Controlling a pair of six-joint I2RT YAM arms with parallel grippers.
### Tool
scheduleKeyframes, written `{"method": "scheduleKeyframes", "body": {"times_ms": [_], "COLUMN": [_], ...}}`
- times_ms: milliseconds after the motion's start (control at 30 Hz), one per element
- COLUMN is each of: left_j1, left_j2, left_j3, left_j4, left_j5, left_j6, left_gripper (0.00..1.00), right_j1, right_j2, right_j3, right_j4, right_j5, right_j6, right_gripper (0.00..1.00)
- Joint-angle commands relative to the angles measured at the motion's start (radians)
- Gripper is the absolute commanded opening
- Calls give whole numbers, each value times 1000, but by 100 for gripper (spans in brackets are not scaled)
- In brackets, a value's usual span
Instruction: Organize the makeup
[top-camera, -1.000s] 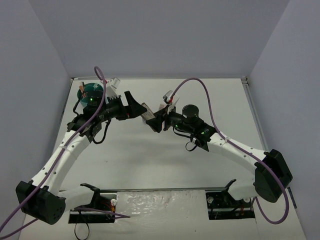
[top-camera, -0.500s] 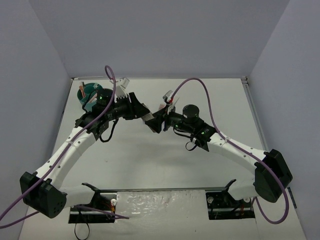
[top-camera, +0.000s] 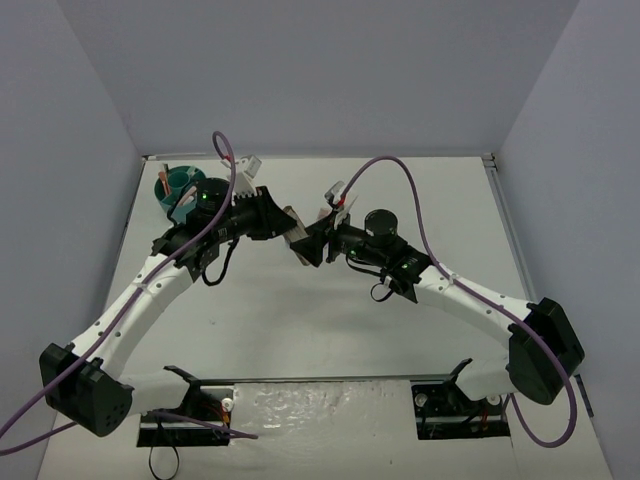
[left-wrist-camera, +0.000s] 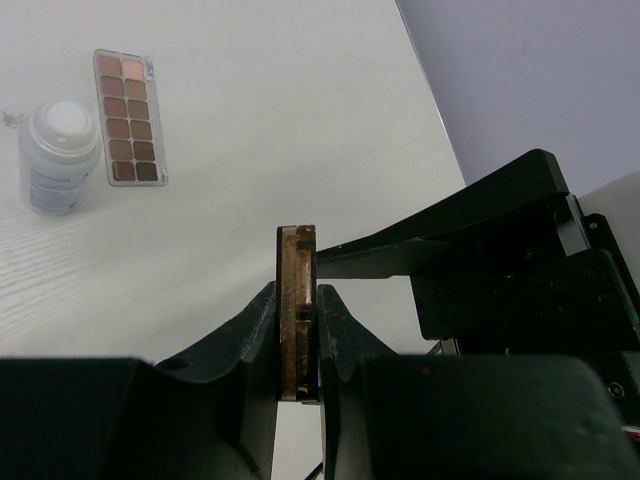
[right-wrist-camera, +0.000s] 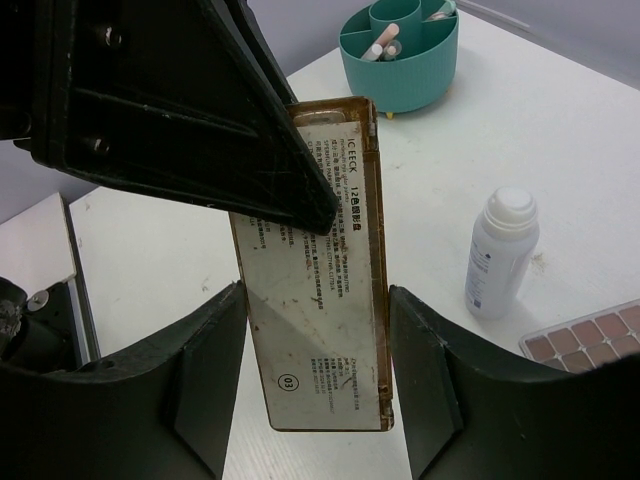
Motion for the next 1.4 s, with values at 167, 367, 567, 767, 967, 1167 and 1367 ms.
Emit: {"method": "scheduleKeyframes", "body": {"times_ms": [167,367,567,767,967,1167,1367], "left_j1": [4,101,296,419,489,523,536], "left_j2": [-24,29,148,327,483,614,684], "left_j3": [132,243,344,478,583,676,690], "left_j4": [-70,-114,-16,83,132,183,196], "left_j5": [-204,-341,-400,-401,-407,-382,-376], "left_j6": [133,251,280,341,359,385,402], "left_gripper": [0,0,0,0,0,0,0], "right_j1": [-6,-42,-114,-134,-150,-154,-157], "right_j2": [-45,-116,-177,-195,-158,-125,-116], "right_j3": [65,41,-49,-126,-125,-131,-132], "right_j4": [-72,-162,-182,-128,-123,-109,-107], "right_j5": [88,220,280,289,313,285,282], "right_j6": [-57,-82,-58,-36,-23,-17,-21], "right_gripper": [100,100,100,100,100,100,100]}}
